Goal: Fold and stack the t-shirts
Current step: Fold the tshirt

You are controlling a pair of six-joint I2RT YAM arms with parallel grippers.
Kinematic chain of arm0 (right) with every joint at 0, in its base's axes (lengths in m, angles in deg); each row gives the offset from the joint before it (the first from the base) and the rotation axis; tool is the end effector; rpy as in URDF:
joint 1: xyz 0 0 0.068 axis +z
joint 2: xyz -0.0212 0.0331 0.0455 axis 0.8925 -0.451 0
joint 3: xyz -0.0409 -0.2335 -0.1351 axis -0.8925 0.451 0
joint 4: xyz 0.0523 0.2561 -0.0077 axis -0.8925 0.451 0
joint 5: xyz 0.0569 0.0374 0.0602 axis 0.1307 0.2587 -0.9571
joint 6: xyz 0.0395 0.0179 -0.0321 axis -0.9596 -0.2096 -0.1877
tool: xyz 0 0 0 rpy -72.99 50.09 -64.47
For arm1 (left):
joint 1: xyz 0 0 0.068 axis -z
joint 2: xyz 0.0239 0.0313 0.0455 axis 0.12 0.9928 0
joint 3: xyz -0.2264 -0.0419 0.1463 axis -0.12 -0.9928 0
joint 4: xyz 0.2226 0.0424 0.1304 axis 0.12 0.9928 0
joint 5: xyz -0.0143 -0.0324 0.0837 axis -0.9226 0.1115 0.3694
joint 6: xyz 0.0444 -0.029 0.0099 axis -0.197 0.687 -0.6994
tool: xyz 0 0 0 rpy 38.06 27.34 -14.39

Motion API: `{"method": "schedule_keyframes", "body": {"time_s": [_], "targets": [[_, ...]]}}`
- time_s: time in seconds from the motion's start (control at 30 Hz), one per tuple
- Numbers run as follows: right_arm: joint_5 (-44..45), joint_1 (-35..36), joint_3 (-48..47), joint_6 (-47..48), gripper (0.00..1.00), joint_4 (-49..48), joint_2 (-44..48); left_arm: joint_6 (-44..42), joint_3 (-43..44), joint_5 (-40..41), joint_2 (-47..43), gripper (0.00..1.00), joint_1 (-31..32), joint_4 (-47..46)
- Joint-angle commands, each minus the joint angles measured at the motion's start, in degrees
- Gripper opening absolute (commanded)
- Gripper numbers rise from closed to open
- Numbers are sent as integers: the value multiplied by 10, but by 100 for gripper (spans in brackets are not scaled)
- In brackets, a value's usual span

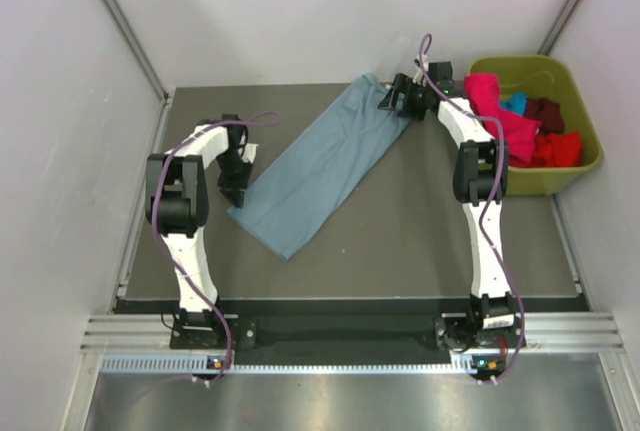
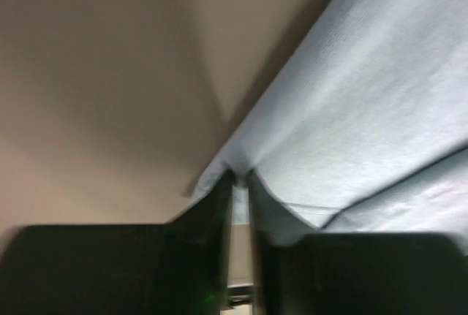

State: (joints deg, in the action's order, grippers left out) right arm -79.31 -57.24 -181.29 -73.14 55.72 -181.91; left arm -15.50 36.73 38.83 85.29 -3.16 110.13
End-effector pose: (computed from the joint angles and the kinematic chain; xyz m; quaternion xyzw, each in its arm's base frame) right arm 0.5793 0.0780 0.1638 0.0100 0.8810 0.3228 0.3457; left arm 0.3867 -0.0266 0.1594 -0.0903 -0.9957 0.0206 0.0027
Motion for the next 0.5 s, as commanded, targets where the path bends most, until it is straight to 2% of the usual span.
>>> {"method": "schedule_keyframes", "body": {"time_s": [0.0, 0.03, 0.47], "targets": [[5, 3, 7, 11, 89, 9, 32, -6, -4, -16, 11, 8, -4, -11], [7, 3, 8, 11, 89, 10, 32, -6, -14, -20, 10, 0, -4, -10], [14, -1, -9, 10, 89, 6, 7, -19, -132, -84, -75, 0, 51, 5]]}}
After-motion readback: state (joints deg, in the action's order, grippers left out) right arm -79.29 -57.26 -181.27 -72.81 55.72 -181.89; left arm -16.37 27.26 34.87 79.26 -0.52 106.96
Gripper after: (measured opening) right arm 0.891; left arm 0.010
